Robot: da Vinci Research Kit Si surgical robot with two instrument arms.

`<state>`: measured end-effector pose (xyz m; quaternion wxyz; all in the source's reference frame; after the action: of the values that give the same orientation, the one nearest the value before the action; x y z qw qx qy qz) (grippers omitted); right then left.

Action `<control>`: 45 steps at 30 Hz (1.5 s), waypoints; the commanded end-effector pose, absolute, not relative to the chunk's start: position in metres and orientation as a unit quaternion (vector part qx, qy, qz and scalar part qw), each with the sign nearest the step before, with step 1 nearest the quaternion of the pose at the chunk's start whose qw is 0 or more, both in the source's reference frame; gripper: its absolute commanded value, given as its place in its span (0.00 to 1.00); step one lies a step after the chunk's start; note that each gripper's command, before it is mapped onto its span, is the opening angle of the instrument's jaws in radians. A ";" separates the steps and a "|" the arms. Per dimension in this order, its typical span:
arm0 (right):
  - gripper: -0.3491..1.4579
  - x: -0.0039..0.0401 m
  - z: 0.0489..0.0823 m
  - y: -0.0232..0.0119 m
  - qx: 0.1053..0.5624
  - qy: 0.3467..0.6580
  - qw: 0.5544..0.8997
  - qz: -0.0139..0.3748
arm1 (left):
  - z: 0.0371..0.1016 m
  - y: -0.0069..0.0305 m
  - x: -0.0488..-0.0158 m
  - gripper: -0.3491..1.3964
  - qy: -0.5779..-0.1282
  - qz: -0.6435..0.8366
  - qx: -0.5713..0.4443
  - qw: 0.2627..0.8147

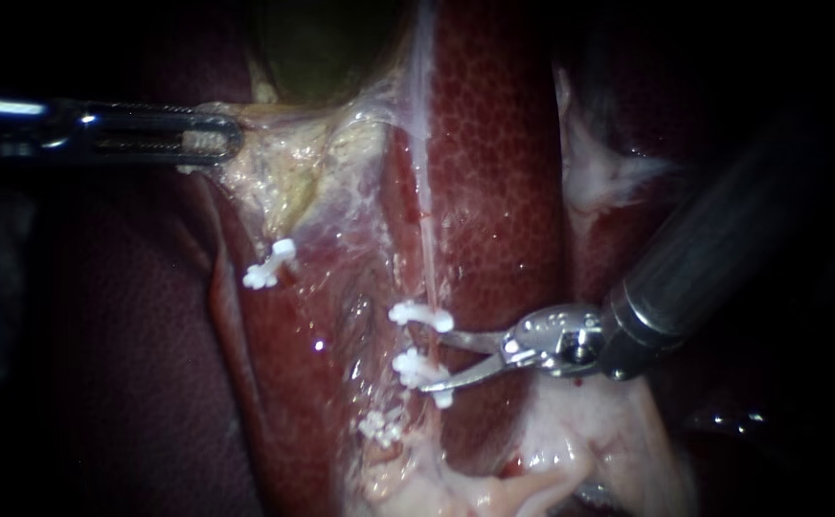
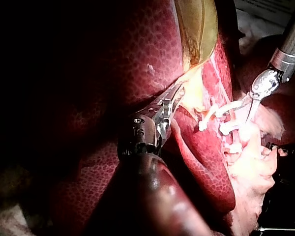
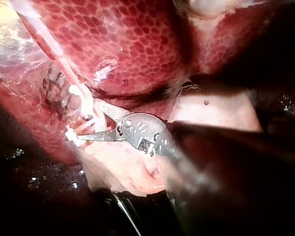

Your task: Go to the cutting position right tube

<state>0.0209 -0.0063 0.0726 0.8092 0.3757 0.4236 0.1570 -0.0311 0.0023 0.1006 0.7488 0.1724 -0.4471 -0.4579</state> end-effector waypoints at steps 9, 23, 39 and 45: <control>0.93 0.0226 0.0729 -0.0063 0.400 0.435 0.793 0.150 | 0.1005 0.0023 -0.0312 0.00 -0.447 -0.458 0.172 0.749; 0.93 0.0260 0.0735 -0.0062 0.404 0.439 0.788 0.149 | 0.1005 0.0023 -0.0313 0.00 -0.447 -0.459 0.172 0.749; 0.93 0.0275 0.0741 -0.0063 0.401 0.442 0.788 0.151 | 0.1005 0.0023 -0.0314 0.00 -0.447 -0.459 0.172 0.749; 0.93 0.0275 0.0742 -0.0063 0.401 0.442 0.788 0.150 | 0.1005 0.0023 -0.0315 0.00 -0.447 -0.459 0.172 0.749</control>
<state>0.0275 -0.0063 0.0741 0.7880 0.4012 0.4420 0.1506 -0.0315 0.0023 0.1005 0.7485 0.1718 -0.4468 -0.4589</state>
